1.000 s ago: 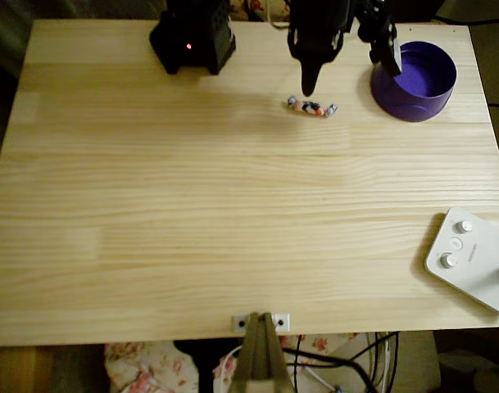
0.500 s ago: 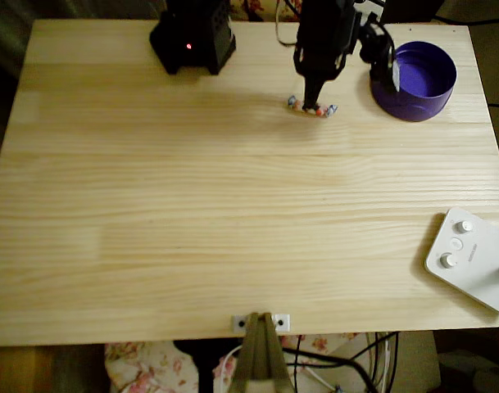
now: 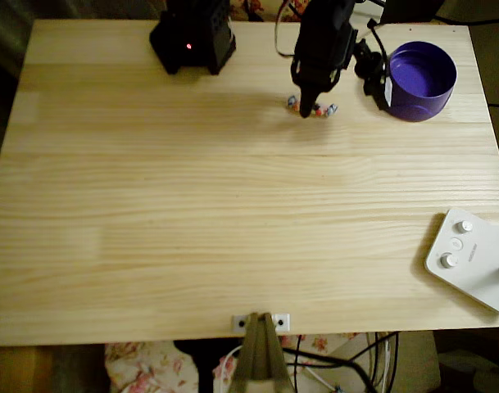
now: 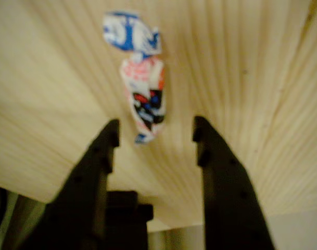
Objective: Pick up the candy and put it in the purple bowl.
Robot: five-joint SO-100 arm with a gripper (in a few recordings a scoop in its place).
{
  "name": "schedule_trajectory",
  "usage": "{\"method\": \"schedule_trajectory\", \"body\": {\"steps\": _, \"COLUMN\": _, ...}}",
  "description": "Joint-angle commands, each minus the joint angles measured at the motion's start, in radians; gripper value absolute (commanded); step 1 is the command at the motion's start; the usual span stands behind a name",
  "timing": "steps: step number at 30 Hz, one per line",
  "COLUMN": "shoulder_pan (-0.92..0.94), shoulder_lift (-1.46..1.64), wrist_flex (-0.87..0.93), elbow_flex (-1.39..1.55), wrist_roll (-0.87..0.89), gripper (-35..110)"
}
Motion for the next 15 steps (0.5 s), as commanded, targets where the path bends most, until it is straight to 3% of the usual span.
{"method": "schedule_trajectory", "body": {"steps": 1, "shoulder_pan": -0.02, "shoulder_lift": 0.025, "wrist_flex": -0.006, "elbow_flex": -0.003, "wrist_roll": -0.002, "gripper": 19}}
{"method": "schedule_trajectory", "body": {"steps": 15, "shoulder_pan": -0.025, "shoulder_lift": -0.026, "wrist_flex": -0.091, "elbow_flex": 0.025, "wrist_roll": 0.02, "gripper": 18}}
